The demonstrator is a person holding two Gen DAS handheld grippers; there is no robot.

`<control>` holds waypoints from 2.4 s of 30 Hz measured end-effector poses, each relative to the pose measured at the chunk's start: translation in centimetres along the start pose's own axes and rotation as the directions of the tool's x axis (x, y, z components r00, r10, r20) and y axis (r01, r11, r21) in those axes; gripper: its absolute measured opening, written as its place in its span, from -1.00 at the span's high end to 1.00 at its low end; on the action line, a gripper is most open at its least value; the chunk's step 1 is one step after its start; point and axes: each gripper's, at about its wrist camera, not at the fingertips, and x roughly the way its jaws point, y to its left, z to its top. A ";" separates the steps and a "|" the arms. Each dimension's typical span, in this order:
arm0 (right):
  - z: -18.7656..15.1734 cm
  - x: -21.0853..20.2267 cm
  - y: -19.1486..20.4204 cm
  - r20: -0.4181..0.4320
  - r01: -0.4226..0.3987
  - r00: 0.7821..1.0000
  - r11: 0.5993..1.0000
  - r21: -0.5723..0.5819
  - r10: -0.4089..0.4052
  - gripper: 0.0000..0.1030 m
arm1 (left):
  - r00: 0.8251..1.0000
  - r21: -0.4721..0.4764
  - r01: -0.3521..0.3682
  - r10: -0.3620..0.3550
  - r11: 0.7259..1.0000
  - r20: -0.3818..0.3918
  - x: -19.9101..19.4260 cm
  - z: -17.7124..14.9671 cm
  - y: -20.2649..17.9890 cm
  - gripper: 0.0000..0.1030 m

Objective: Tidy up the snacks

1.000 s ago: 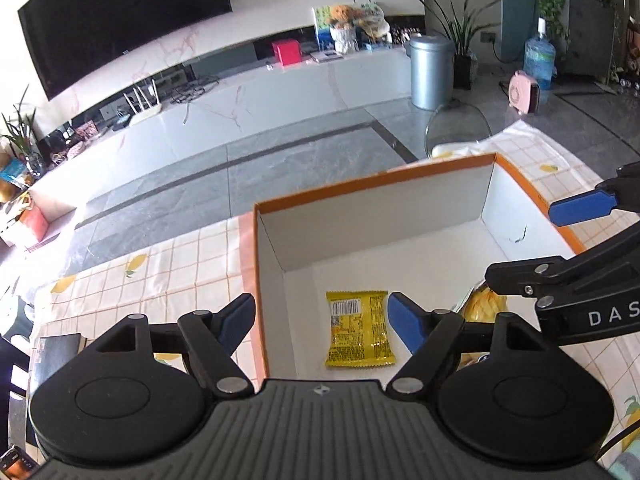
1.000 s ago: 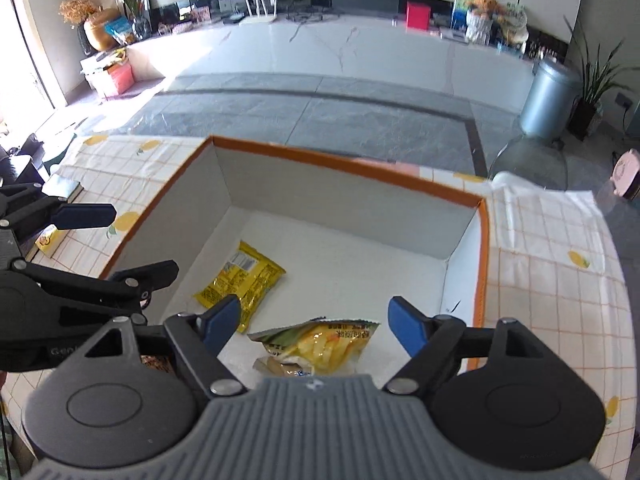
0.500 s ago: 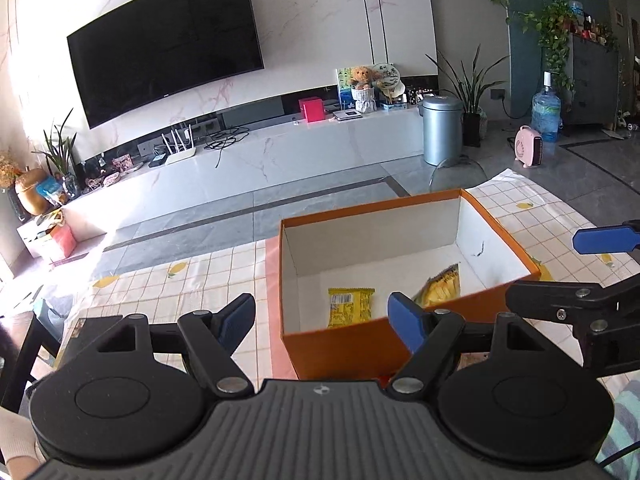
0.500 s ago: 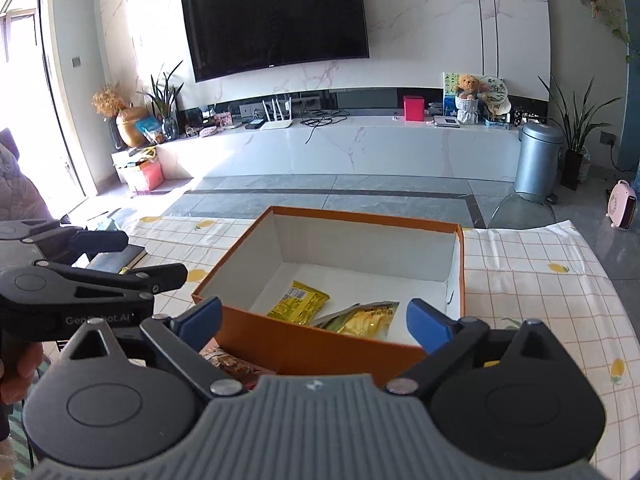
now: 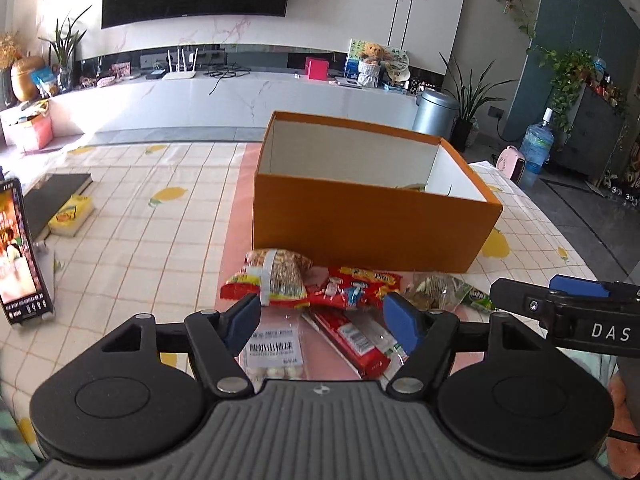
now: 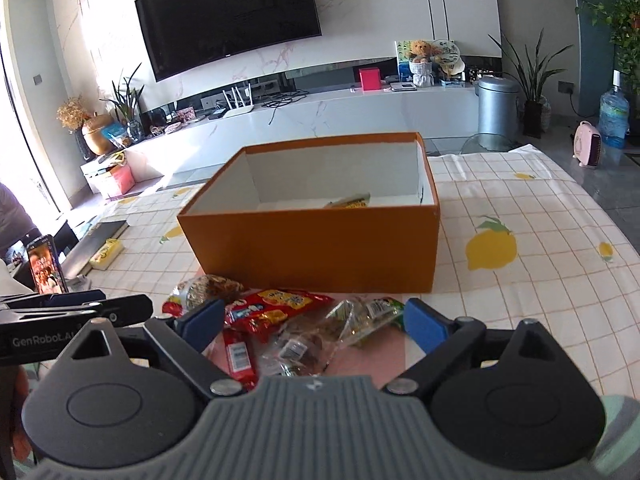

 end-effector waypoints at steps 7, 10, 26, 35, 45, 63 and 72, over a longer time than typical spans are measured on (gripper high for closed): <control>-2.2 2.8 -0.8 -0.041 0.057 0.997 0.997 -0.047 -0.059 -0.55 | 0.996 -0.049 0.069 -0.072 0.996 -0.060 2.1 -2.2 -0.4 -0.34; -2.2 4.0 -1.6 -0.059 0.072 0.996 0.996 -0.045 -0.074 -0.39 | 0.994 -0.054 0.060 -0.065 0.997 -0.087 3.2 -2.6 -1.0 -0.23; 1.1 10.4 0.3 -0.133 -0.064 0.989 0.998 0.012 0.065 -0.29 | 0.996 -0.036 -0.070 0.069 0.997 -0.051 6.9 1.2 2.8 -0.57; 3.3 15.3 1.5 -0.312 -0.140 0.935 0.984 0.113 0.169 -0.24 | 0.982 0.069 0.005 0.008 0.998 -0.190 10.7 4.0 3.9 -0.57; 4.4 19.7 1.2 -0.483 -0.053 0.861 0.971 0.234 0.163 -0.36 | 0.953 0.023 0.066 -0.056 0.998 -0.297 13.5 4.8 5.1 -0.57; 3.4 21.7 0.6 -0.494 -0.031 0.842 0.934 0.356 0.216 -0.34 | 0.943 -0.088 0.104 -0.126 0.991 -0.307 14.2 4.1 6.5 -0.37; 3.5 20.4 0.1 -0.452 -0.041 0.863 0.923 0.383 0.226 0.27 | 0.953 -0.083 0.083 -0.103 0.993 -0.284 13.8 3.6 6.0 -0.09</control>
